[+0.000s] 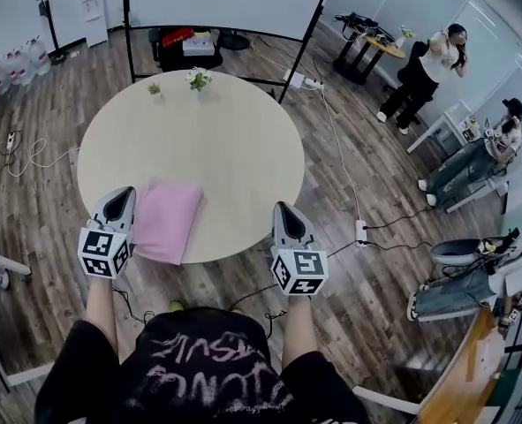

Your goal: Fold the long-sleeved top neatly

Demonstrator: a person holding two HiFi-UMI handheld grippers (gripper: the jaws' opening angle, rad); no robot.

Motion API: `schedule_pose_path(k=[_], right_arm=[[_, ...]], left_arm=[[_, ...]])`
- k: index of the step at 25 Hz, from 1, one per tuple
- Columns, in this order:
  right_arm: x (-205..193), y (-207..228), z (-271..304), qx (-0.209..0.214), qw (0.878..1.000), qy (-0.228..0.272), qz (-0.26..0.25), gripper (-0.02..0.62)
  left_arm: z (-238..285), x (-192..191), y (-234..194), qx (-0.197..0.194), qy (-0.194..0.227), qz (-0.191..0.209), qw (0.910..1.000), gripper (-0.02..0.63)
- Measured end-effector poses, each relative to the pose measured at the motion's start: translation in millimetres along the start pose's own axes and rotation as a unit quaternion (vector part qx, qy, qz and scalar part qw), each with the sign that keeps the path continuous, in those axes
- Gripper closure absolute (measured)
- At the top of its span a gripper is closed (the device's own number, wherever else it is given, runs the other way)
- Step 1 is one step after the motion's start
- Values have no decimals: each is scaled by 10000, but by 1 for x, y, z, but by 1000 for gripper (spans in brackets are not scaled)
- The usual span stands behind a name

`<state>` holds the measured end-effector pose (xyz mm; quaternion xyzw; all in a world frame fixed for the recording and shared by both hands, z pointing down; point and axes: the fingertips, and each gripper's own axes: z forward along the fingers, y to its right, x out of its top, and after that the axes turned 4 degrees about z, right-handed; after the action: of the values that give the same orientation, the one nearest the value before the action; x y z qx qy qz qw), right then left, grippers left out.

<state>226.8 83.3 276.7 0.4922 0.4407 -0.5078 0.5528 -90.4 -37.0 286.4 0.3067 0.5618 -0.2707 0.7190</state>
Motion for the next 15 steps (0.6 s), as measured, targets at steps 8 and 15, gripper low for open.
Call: schedule_pose_path(k=[8, 15], right_arm=[[20, 0, 2, -128, 9997, 185, -77, 592], [30, -1, 11, -173, 9995, 257, -72, 592]], left_arm=[[-2, 22, -17, 184, 277, -7, 9994, 594], [-1, 32, -30, 266, 353, 75, 9990, 594]])
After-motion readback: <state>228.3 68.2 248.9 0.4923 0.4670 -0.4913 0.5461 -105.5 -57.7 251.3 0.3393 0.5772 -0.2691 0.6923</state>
